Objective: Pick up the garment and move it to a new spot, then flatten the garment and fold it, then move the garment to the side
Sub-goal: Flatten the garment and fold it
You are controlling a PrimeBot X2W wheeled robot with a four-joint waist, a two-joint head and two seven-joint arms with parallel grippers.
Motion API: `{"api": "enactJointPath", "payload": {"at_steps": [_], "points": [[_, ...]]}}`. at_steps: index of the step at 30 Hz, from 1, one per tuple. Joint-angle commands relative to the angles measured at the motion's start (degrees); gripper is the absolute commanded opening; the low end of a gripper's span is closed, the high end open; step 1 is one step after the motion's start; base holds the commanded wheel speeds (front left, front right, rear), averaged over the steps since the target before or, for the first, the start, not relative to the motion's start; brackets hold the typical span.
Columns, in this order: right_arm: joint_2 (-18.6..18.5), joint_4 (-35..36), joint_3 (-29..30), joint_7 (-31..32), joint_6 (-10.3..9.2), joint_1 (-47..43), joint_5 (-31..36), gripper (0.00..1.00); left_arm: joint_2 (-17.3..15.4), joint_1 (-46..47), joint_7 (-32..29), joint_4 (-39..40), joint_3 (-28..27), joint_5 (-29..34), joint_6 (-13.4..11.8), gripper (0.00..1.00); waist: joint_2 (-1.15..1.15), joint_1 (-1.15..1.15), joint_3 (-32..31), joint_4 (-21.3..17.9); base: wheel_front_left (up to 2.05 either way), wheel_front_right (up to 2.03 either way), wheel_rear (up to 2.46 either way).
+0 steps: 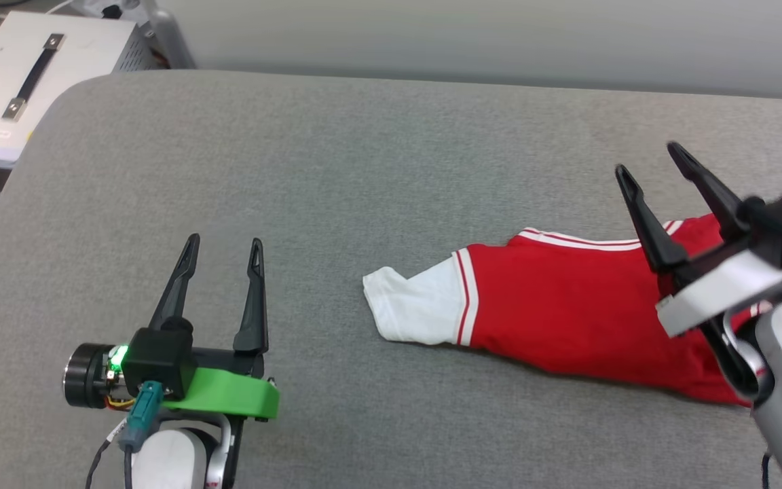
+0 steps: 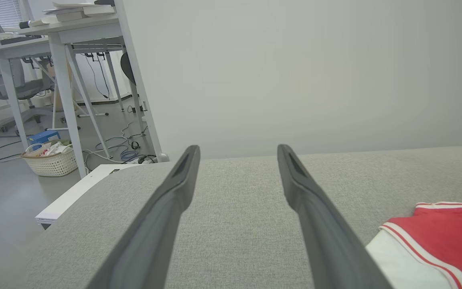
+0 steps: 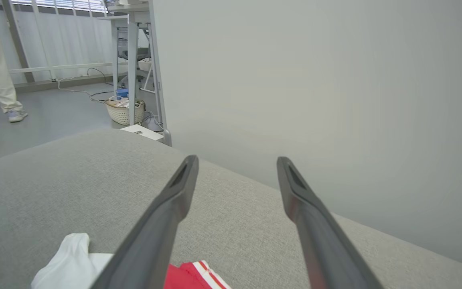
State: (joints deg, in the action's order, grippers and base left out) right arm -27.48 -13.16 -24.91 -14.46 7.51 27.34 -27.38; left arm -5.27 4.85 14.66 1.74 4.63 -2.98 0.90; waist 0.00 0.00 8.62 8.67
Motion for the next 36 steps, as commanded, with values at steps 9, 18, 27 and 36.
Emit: {"api": "enactJointPath", "payload": {"at_steps": [9,18,27,36], "points": [[10.7,11.1,17.1,-0.5,-0.02,-19.3,11.2,1.00,-5.2,7.8,0.3,-6.5,1.7,-1.5,5.7,1.00,0.00,0.00,-2.6,-4.2,0.00,0.00,0.00],[15.5,16.8,21.9,0.1,-0.02,-27.5,15.2,1.00,-16.0,22.6,-14.5,-13.4,18.7,-17.3,6.6,1.00,0.00,0.00,-1.6,-6.5,0.00,0.00,0.00],[16.5,17.8,22.0,-0.1,-0.02,-27.2,16.4,1.00,-25.1,36.0,-42.2,-13.3,35.9,-40.2,6.6,1.00,0.00,0.00,0.9,-8.6,0.00,0.00,0.00],[15.6,17.6,21.1,-0.1,-0.02,-24.5,16.7,1.00,-25.6,41.5,-50.9,-20.6,47.2,-46.9,6.6,1.00,0.00,0.00,4.4,-11.2,0.00,0.00,0.00]]}}
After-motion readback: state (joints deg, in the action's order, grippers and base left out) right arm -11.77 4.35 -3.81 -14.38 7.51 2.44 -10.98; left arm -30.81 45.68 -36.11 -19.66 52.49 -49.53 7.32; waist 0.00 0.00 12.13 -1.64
